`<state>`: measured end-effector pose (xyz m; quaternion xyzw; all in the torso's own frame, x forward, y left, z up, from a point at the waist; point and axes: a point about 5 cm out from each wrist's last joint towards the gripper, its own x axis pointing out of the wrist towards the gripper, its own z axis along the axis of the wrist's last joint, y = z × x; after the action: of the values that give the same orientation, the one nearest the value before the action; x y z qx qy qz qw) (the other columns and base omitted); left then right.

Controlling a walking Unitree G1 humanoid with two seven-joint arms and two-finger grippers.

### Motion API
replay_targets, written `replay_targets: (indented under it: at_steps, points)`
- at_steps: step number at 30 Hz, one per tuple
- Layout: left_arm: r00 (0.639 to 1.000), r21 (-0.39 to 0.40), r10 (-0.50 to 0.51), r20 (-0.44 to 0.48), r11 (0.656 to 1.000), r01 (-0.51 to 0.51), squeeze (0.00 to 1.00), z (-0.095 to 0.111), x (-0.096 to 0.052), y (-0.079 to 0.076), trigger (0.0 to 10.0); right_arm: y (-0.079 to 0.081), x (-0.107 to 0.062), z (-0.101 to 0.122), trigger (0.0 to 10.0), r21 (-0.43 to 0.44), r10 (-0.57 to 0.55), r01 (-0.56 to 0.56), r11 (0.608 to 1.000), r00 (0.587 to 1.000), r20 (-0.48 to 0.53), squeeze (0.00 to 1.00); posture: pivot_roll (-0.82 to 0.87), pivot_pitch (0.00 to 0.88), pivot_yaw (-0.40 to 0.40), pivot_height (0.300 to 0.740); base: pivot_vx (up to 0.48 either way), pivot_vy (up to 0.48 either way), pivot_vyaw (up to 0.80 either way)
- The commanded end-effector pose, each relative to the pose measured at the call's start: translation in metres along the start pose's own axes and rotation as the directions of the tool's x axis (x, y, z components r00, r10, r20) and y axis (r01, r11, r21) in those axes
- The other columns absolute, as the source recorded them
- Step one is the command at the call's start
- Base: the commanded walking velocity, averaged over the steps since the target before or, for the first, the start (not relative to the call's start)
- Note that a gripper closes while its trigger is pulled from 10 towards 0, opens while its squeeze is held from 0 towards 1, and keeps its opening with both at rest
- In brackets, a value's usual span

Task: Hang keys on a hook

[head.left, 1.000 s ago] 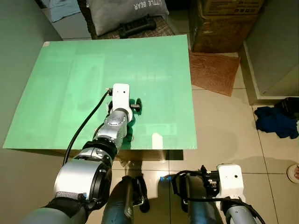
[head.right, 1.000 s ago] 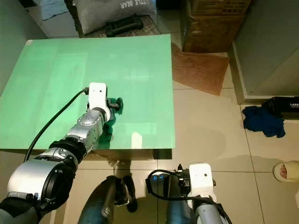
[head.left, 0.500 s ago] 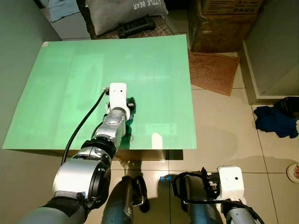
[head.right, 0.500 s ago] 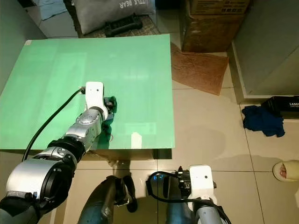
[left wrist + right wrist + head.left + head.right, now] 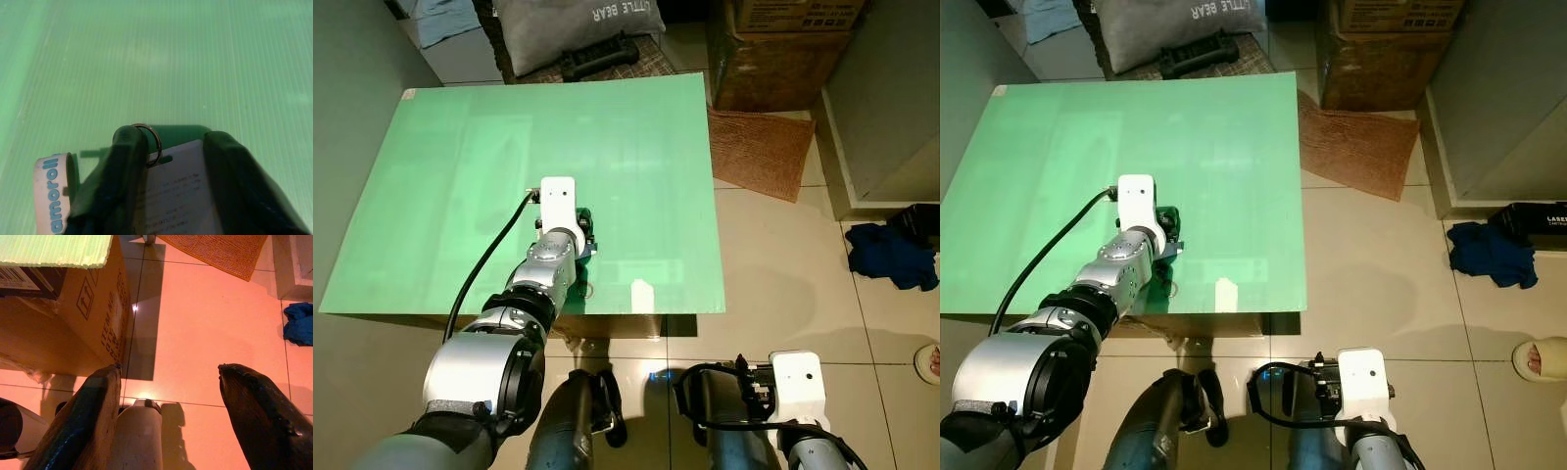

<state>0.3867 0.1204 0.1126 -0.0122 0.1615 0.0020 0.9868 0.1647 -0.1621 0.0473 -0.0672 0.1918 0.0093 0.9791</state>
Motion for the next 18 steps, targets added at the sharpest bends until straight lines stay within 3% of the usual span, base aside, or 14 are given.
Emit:
replay_targets:
  at_steps: [1, 6, 13, 18]
  points:
    - [0.995, 0.019, -0.018, -0.100, 1.000, 0.020, 0.00, -0.026, -0.004, -0.002, 0.0, 0.001, -0.004, -0.007, 10.0, 0.010, 0.009, -0.008, 1.000, 0.999, -0.039, 0.00, -0.24, 0.383, 0.116, 0.685, 0.000, 0.000, 0.00]
    - [0.995, 0.042, -0.034, -0.098, 0.998, 0.038, 0.00, -0.028, -0.004, -0.005, 0.0, 0.001, -0.003, -0.008, 10.0, 0.009, 0.010, -0.010, 1.000, 0.999, -0.044, 0.00, -0.24, 0.380, 0.115, 0.685, 0.000, 0.000, 0.00]
    - [0.992, 0.186, -0.081, -0.091, 0.978, 0.097, 0.00, -0.037, -0.007, -0.017, 0.0, 0.001, 0.000, -0.007, 10.0, 0.006, 0.012, -0.012, 1.000, 0.999, -0.040, 0.00, -0.23, 0.369, 0.112, 0.685, 0.000, 0.000, 0.00]
    - [0.991, 0.170, -0.100, -0.087, 0.979, 0.113, 0.00, -0.041, -0.009, -0.018, 0.0, 0.000, 0.001, -0.006, 10.0, 0.005, 0.013, -0.012, 1.000, 0.999, -0.036, 0.00, -0.23, 0.369, 0.108, 0.685, 0.000, 0.000, 0.00]
